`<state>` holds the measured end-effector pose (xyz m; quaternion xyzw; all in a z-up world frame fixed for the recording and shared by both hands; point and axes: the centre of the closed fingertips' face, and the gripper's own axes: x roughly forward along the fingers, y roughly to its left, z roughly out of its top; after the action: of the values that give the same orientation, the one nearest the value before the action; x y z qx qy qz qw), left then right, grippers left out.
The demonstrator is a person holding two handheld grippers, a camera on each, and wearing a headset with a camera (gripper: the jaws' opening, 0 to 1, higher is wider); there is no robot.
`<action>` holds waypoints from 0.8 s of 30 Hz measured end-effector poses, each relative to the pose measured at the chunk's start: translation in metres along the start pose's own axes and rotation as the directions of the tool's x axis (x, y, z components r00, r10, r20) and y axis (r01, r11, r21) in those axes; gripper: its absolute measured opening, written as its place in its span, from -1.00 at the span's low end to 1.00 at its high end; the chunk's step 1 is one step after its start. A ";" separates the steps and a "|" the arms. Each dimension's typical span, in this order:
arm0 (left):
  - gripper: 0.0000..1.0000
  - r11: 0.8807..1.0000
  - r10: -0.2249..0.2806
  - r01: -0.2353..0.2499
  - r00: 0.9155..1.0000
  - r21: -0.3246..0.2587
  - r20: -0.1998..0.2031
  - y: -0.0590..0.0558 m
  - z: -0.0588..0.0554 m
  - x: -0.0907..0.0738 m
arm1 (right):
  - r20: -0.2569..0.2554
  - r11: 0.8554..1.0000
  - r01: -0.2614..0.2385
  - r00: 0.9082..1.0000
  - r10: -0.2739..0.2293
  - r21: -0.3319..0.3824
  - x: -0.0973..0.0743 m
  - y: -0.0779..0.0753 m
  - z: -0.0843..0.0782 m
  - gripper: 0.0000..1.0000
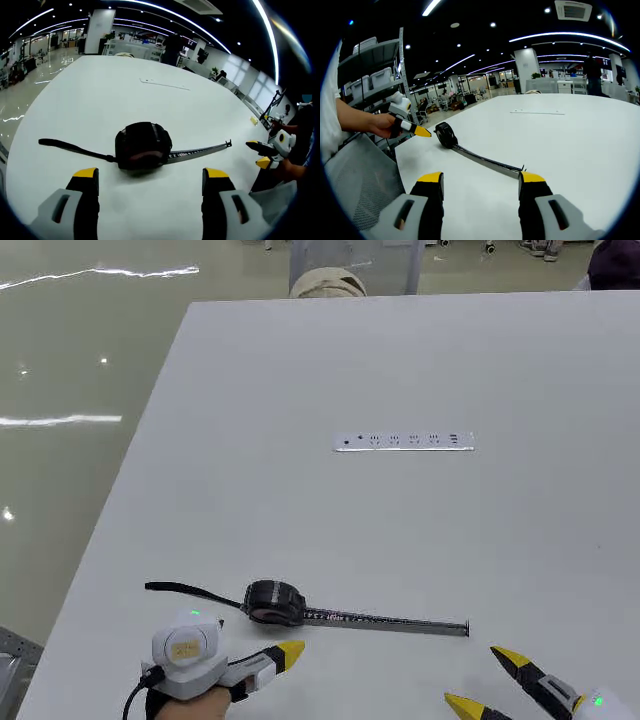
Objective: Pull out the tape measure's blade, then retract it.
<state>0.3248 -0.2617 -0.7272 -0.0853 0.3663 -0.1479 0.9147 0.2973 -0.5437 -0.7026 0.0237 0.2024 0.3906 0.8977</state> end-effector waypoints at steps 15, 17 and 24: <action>0.68 1.000 0.026 -0.026 1.000 -0.017 0.005 0.003 0.006 0.013 | -0.013 1.000 -0.007 1.000 0.007 -0.003 0.008 -0.012 0.001 0.21; 0.68 1.000 0.024 -0.024 1.000 -0.019 0.002 0.001 0.006 0.015 | -0.018 1.000 -0.011 1.000 0.011 -0.010 0.010 -0.012 0.001 0.21; 0.69 0.999 0.030 -0.030 1.000 -0.023 -0.009 0.002 0.006 0.021 | -0.022 1.000 -0.024 0.999 0.023 -0.016 0.014 -0.016 0.002 0.21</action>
<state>0.3440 -0.2661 -0.7371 -0.0896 0.3732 -0.1305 0.9141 0.3179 -0.5452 -0.7084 0.0146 0.2089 0.4031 0.8909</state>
